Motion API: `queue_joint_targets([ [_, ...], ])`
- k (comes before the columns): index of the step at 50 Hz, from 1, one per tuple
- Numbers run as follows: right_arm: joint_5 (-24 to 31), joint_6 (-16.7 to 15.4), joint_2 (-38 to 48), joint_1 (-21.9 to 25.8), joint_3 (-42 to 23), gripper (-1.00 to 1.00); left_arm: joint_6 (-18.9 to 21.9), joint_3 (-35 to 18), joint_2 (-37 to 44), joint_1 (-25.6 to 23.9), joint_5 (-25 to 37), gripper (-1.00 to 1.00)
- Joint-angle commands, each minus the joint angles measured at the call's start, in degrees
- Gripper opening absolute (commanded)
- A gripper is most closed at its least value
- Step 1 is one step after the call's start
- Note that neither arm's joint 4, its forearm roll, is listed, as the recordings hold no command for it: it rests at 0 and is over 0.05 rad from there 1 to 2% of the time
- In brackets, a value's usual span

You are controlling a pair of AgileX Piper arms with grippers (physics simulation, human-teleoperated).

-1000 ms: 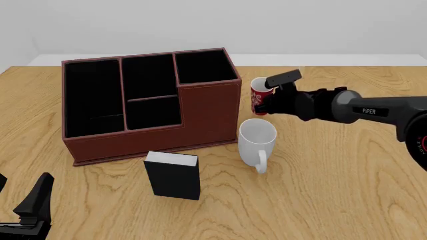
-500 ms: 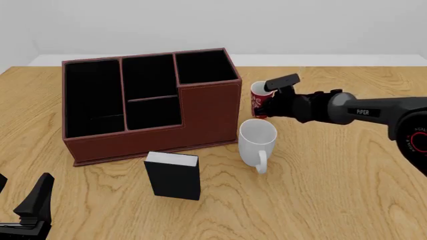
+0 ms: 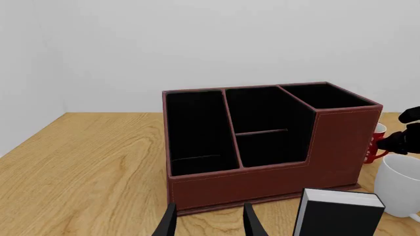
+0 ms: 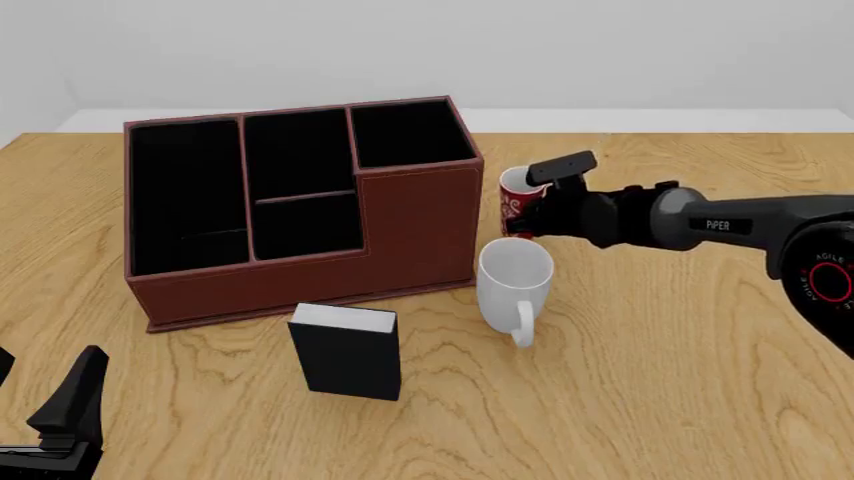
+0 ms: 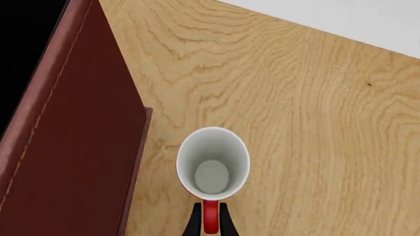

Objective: Pick up the red mug and place it to the right of the caddy.

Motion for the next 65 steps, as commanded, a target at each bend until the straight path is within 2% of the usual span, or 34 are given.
queue_joint_targets([
  [1, -0.19, 1.18, 0.85, -0.07, -0.73, -1.0, 0.0, 0.0, 0.0, 0.0, 0.0, 1.0],
  [28, 0.61, 2.04, 2.15, 0.23, -1.79, -1.0, 0.0, 0.0, 0.0, 0.0, 0.0, 1.0],
  [29, 0.64, 2.01, 2.07, 0.22, -1.75, 1.0, 0.0, 0.0, 0.0, 0.0, 0.0, 1.0],
  [49, 1.08, 2.46, 1.02, 0.15, -1.34, 1.0, 0.0, 0.0, 0.0, 0.0, 0.0, 1.0],
  [65, 1.93, 4.47, -3.74, -0.54, -0.14, 1.0, 0.0, 0.0, 0.0, 0.0, 0.0, 1.0],
])
